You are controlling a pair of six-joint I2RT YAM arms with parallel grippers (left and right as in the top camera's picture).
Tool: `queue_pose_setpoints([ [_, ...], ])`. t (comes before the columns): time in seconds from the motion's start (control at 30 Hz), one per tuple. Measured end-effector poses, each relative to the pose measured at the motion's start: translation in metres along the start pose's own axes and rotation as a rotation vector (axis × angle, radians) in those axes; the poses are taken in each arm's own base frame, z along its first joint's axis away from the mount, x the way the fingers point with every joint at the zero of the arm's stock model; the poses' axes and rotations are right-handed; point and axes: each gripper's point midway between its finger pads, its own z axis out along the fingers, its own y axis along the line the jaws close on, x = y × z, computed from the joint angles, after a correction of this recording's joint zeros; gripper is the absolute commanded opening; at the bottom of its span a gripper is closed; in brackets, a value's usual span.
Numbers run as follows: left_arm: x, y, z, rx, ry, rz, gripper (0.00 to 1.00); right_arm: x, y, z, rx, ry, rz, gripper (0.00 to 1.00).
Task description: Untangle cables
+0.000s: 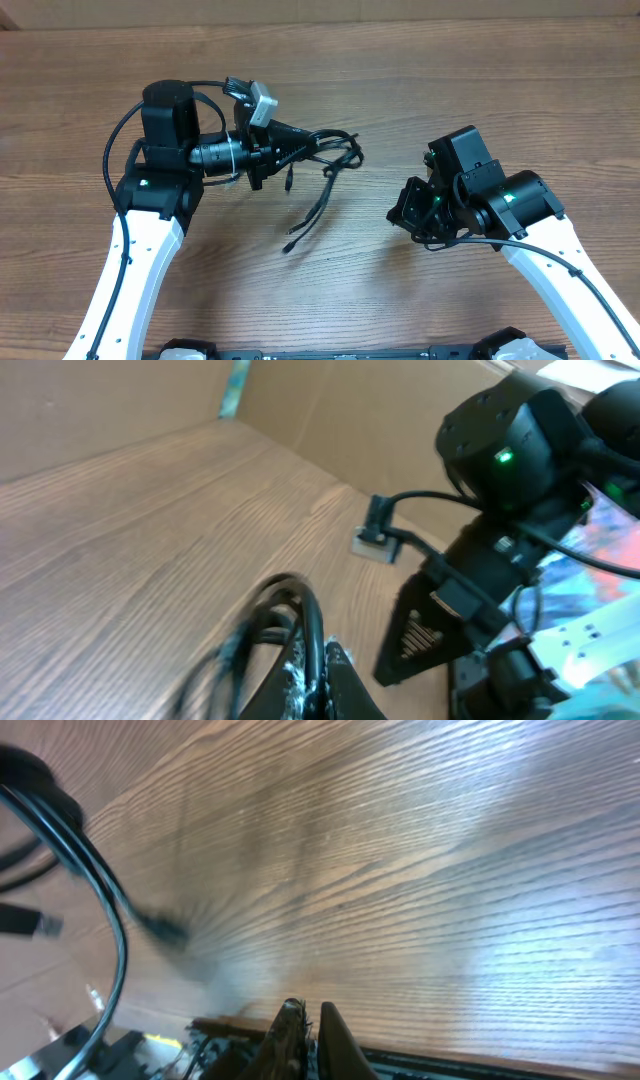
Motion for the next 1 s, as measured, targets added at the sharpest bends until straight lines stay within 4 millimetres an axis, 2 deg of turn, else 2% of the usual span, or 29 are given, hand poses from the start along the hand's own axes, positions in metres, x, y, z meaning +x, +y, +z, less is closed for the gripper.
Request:
queue_pose_setpoints([
  [0.27, 0.0, -0.007, 0.0, 0.04, -0.001, -0.034, 0.04, -0.005, -0.003, 0.0, 0.017, -0.026, -0.005, 0.05],
  [0.37, 0.0, -0.007, 0.0, 0.044, -0.001, -0.043, 0.04, -0.006, 0.009, 0.0, -0.037, -0.022, -0.016, 0.18],
  [0.4, 0.0, -0.007, 0.0, 0.044, -0.001, -0.045, 0.04, -0.006, 0.016, -0.001, -0.071, -0.016, -0.027, 0.27],
  [0.47, 0.0, -0.007, 0.0, 0.044, -0.001, -0.046, 0.04, -0.004, 0.03, -0.002, -0.136, 0.002, -0.048, 0.63],
  [0.5, 0.0, -0.007, 0.0, 0.043, 0.0, -0.05, 0.04, -0.004, 0.039, -0.003, -0.18, 0.012, -0.062, 0.77],
  [0.57, 0.0, -0.007, 0.0, 0.042, 0.0, -0.06, 0.04, -0.002, 0.054, -0.007, -0.255, 0.031, -0.089, 0.92],
  [0.63, 0.0, -0.006, 0.0, 0.035, 0.001, -0.084, 0.05, 0.0, 0.069, -0.011, -0.327, 0.047, -0.119, 0.99],
  [0.8, 0.0, 0.001, 0.0, -0.005, -0.001, -0.174, 0.04, 0.001, 0.09, -0.02, -0.429, 0.066, -0.137, 0.99],
  [1.0, -0.003, 0.005, 0.001, -0.027, -0.011, -0.286, 0.04, -0.007, 0.101, -0.024, -0.47, 0.05, -0.056, 0.96],
])
